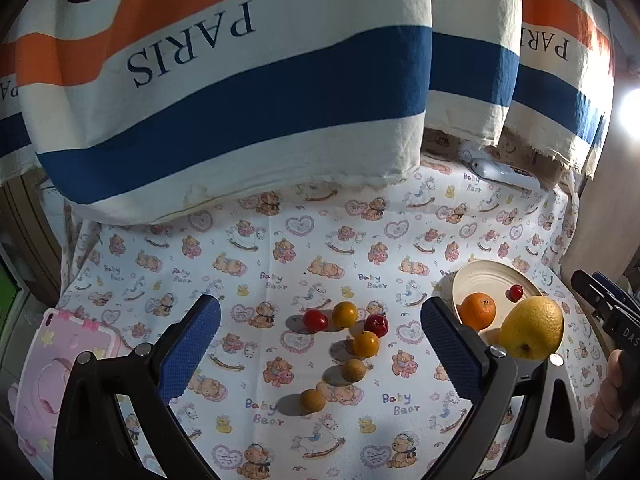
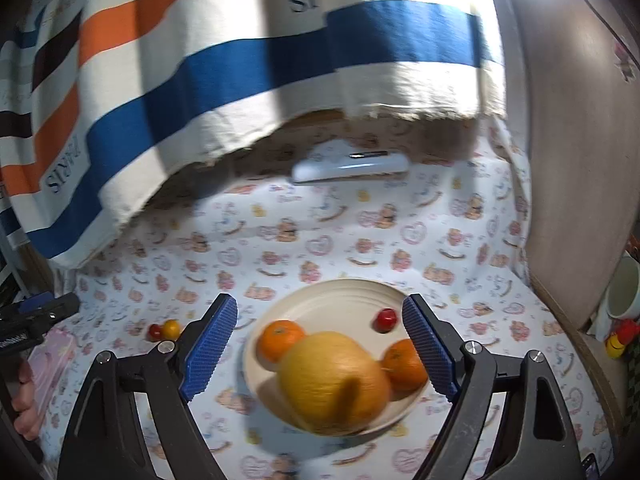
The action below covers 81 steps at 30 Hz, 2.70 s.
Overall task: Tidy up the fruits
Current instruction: 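Grasp a small brown fruit with the left tool while the right tool moves toward the small fruits, then grasp the second small brown fruit with the right tool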
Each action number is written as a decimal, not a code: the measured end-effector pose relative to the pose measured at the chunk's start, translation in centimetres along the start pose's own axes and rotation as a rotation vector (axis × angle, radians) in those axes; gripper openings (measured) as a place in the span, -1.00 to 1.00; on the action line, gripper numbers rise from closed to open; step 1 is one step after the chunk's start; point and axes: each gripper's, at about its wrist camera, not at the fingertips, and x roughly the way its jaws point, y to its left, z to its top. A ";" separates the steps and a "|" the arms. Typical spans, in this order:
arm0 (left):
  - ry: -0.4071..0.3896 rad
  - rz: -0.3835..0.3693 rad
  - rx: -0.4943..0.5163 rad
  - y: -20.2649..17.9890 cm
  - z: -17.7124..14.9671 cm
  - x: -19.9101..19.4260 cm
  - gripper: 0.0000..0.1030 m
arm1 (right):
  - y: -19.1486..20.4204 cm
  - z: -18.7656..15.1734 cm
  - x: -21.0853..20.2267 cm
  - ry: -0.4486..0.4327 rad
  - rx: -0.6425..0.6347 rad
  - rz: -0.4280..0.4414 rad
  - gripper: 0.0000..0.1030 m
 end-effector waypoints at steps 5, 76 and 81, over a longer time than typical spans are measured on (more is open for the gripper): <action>0.032 0.005 0.036 0.3 -0.9 0.0 0.94 | 3.7 0.2 0.3 0.012 -0.030 0.064 0.67; -0.141 -0.010 0.020 3.3 -7.1 2.2 -0.55 | 14.0 -6.8 10.2 0.172 -0.252 0.261 -0.04; -0.176 0.012 0.018 3.5 -7.0 1.6 -0.55 | 14.8 -7.4 11.2 0.293 -0.251 0.365 -0.32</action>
